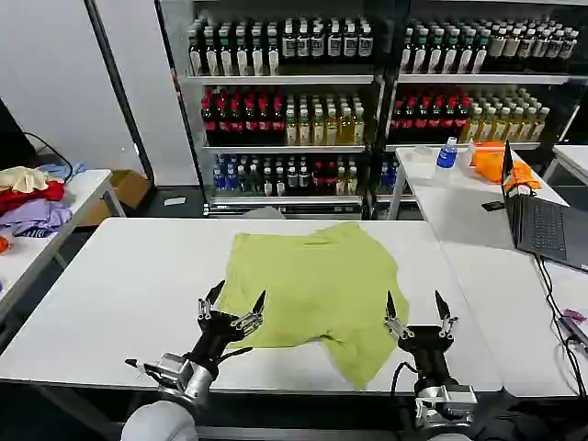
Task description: Fold and organize the clothes.
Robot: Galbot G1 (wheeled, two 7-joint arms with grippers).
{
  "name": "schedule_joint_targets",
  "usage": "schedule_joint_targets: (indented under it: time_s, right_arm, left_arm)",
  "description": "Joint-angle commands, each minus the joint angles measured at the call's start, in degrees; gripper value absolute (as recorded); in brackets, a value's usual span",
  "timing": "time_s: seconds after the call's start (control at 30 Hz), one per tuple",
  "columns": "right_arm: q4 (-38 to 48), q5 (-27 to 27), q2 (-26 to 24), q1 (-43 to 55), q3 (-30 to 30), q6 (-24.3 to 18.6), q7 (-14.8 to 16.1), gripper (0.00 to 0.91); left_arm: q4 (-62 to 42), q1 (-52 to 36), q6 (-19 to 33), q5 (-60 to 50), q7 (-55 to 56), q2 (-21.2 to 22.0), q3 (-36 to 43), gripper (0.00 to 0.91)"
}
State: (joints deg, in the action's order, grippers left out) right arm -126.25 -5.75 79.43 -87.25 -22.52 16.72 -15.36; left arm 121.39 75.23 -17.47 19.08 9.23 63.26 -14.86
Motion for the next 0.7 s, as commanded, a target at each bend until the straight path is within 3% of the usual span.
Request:
schedule_joint_targets:
  time_s: [0.03, 0.3, 0.7]
  right_arm:
    - [-0.1, -2.0, -0.8, 0.1, 0.2, 3.9, -1.1, 0.907]
    - [2.5, -3.0, -0.6, 0.2, 6.5, 9.1, -3.9, 0.907]
    - [6.0, -2.5, 1.0, 0.3, 11.9, 13.5, -6.4, 0.907]
  left_arm:
    - [-1.0, -0.7, -6.3, 0.6, 0.1, -1.9, 0.0, 0.907]
    - [-3.8, -2.2, -15.6, 0.4, 2.1, -4.1, -0.5, 0.907]
    - [-5.8, -1.4, -15.7, 0.0, 2.3, -6.8, -0.4, 0.907]
